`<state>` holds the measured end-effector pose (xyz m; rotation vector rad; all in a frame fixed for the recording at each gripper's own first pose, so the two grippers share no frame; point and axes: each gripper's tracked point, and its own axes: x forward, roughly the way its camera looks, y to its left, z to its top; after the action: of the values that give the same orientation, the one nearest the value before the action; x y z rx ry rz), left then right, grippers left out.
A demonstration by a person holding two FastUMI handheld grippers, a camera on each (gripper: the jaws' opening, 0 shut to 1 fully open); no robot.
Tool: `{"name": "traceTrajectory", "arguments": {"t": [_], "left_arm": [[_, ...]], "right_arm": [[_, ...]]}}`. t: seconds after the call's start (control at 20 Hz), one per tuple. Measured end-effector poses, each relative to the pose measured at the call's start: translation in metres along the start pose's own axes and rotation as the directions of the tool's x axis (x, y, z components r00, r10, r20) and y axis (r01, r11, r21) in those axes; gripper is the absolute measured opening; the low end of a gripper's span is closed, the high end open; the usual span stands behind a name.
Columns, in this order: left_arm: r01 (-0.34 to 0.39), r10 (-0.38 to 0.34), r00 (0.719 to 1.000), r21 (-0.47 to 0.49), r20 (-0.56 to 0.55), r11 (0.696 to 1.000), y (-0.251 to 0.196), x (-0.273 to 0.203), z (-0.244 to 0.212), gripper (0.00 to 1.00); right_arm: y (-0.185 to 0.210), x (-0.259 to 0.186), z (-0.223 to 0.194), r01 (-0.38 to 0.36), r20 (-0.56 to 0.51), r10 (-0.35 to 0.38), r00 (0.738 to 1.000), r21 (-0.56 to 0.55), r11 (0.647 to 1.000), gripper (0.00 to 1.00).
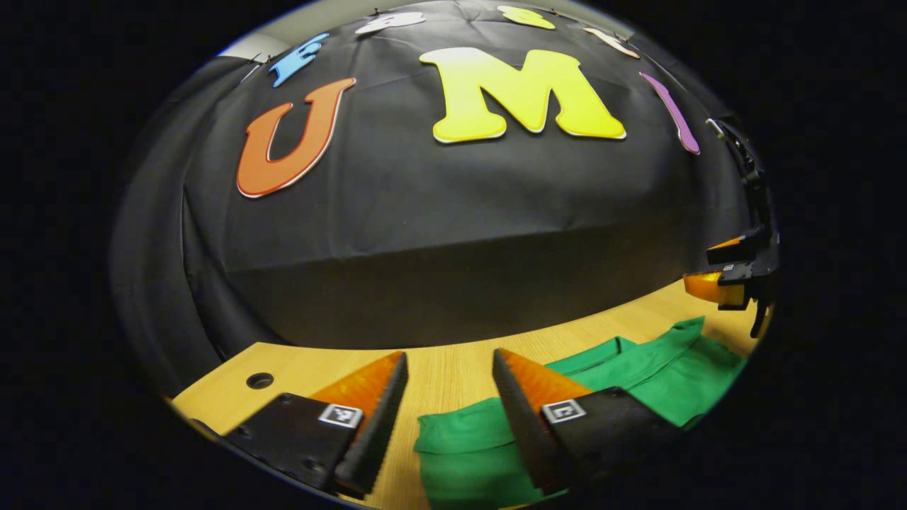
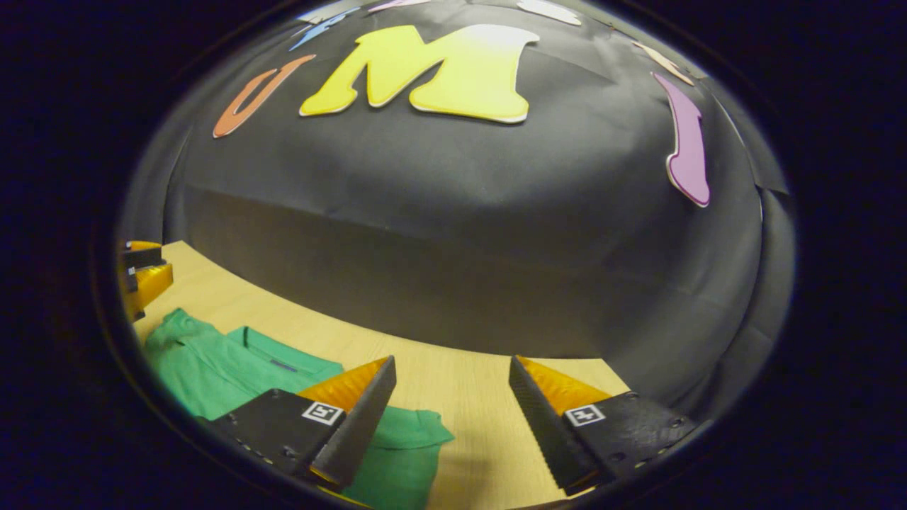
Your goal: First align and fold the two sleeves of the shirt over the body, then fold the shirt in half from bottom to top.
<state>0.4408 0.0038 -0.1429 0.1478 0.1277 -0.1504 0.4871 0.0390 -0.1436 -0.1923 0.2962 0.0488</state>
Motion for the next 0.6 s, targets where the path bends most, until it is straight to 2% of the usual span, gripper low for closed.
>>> {"name": "traceTrajectory", "arguments": {"t": [0.05,0.1,0.15,0.3,0.5,0.6], "left_arm": [[0.007,-0.007,1.000,-0.010,-0.018,1.000,-0.003,-0.005,0.001,1.00],[-0.012,0.011,1.000,-0.009,-0.029,1.000,-0.001,-0.013,0.003,0.98],[-0.040,0.040,0.999,0.004,-0.030,0.999,0.004,-0.022,0.006,0.99],[-0.085,0.086,0.996,0.026,-0.013,0.996,0.009,-0.058,0.027,0.99],[-0.094,0.093,0.996,0.021,0.003,0.995,0.002,-0.116,0.059,0.98],[-0.091,0.091,0.996,0.002,0.013,0.996,-0.008,-0.147,0.073,0.98]], "right_arm": [[0.000,-0.008,0.003,-0.015,0.001,0.015,1.000,0.026,1.000,0.96],[-0.001,-0.018,0.009,-0.025,0.003,0.025,1.000,0.059,0.998,0.99],[-0.004,-0.029,0.015,-0.029,0.005,0.028,1.000,0.086,0.996,0.95],[-0.011,-0.068,0.030,-0.042,0.030,0.039,0.999,0.115,0.993,0.95],[-0.025,-0.127,0.048,-0.043,0.064,0.033,0.997,0.158,0.987,0.98],[-0.029,-0.160,0.055,-0.059,0.081,0.045,0.996,0.175,0.983,0.95]]}}
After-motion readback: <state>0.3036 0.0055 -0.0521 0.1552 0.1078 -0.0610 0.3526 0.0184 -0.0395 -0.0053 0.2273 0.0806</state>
